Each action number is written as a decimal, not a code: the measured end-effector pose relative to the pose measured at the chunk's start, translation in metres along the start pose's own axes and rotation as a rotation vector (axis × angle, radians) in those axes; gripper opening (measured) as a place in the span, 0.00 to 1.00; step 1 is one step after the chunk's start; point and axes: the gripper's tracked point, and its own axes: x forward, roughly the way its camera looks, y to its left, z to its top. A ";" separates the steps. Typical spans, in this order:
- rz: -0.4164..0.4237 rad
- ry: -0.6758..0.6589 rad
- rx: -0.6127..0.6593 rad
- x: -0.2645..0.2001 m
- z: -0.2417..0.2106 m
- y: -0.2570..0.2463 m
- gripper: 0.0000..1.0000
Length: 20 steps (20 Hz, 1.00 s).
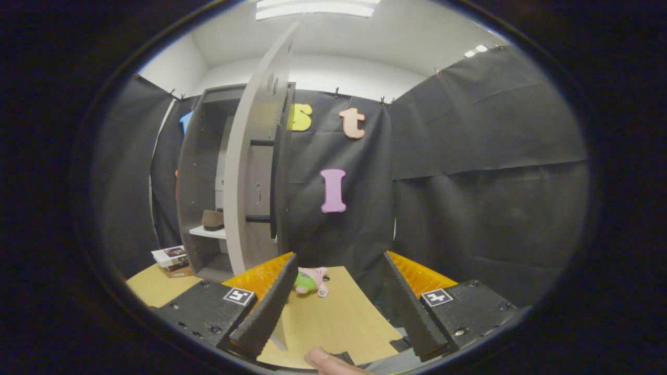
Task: Open the shoe cabinet door, grab the shoes and put them into the shoe cabinet, then close the shoe cabinet door.
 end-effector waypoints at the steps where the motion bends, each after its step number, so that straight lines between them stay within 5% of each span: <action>1: 0.013 0.003 0.006 0.002 0.000 0.007 1.00; 4: 0.038 -0.036 -0.001 0.006 0.015 0.021 1.00; 9: -0.036 -0.115 -0.054 0.009 0.045 0.017 1.00; 20: 0.112 -0.025 -0.101 0.007 0.053 0.078 0.94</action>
